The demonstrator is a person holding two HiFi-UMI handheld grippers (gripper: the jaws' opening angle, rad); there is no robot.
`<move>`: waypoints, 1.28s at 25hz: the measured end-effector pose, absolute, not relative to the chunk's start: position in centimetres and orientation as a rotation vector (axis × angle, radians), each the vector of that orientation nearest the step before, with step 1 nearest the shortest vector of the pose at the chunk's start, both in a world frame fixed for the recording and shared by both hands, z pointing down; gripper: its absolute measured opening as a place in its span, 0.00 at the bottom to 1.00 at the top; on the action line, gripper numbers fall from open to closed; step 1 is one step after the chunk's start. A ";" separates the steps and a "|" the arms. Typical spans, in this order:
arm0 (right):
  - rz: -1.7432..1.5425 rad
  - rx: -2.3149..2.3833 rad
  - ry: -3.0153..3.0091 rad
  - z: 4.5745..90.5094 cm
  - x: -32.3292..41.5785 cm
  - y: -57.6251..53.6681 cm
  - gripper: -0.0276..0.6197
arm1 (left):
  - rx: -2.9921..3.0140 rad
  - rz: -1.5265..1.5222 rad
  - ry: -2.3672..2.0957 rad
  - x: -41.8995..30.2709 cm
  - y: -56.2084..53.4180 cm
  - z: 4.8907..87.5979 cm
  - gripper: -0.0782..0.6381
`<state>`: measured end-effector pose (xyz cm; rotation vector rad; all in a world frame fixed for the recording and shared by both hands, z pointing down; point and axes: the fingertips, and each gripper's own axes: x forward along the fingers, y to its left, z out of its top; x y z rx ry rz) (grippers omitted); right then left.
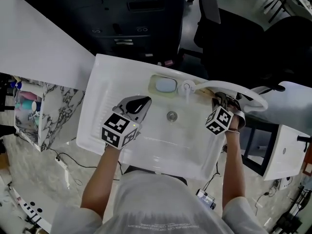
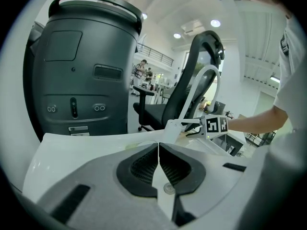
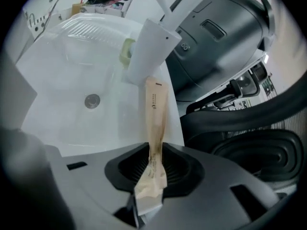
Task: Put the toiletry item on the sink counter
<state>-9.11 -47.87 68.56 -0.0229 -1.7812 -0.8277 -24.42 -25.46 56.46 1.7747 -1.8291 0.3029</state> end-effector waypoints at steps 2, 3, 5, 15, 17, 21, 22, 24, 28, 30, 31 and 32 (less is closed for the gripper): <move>-0.758 0.013 -1.842 68.2 -9.3 -47.7 0.18 | 1.771 0.305 -1.826 -24.6 -25.4 56.6 0.13; -0.727 0.035 -1.868 67.9 -9.2 -47.7 0.19 | 1.769 0.305 -1.826 -24.6 -25.3 56.7 0.13; -0.672 0.085 -1.913 67.4 -8.9 -47.6 0.20 | 1.765 0.304 -1.828 -24.7 -25.2 56.7 0.13; -0.438 0.255 -2.081 64.3 -5.2 -45.8 0.20 | 1.777 0.270 -1.820 -21.7 -25.2 55.9 0.13; -0.425 0.268 -2.098 63.6 -4.1 -45.4 0.20 | 1.786 0.271 -1.818 -20.5 -25.1 55.5 0.13; -0.366 0.324 -2.152 61.6 -1.9 -44.9 0.16 | 1.798 0.264 -1.836 -18.9 -24.9 54.4 0.13; -0.344 0.344 -2.168 61.0 -1.4 -44.8 0.14 | 1.800 0.261 -1.844 -18.5 -24.8 54.0 0.13; -0.306 0.387 -2.199 59.7 -0.2 -44.6 0.11 | 1.809 0.258 -1.859 -17.7 -24.7 53.1 0.13; -0.251 0.463 -2.276 56.3 1.7 -44.4 0.04 | 1.844 0.260 -1.891 -16.2 -24.9 51.1 0.13; -0.212 0.491 -2.319 54.6 2.6 -44.2 0.04 | 1.864 0.258 -1.910 -15.5 -25.2 49.9 0.13; -0.202 0.499 -2.341 53.7 2.9 -44.0 0.04 | 1.874 0.256 -1.919 -15.1 -25.4 49.2 0.13; -0.198 0.505 -2.364 52.8 3.2 -43.9 0.04 | 1.885 0.255 -1.929 -14.7 -25.5 48.6 0.13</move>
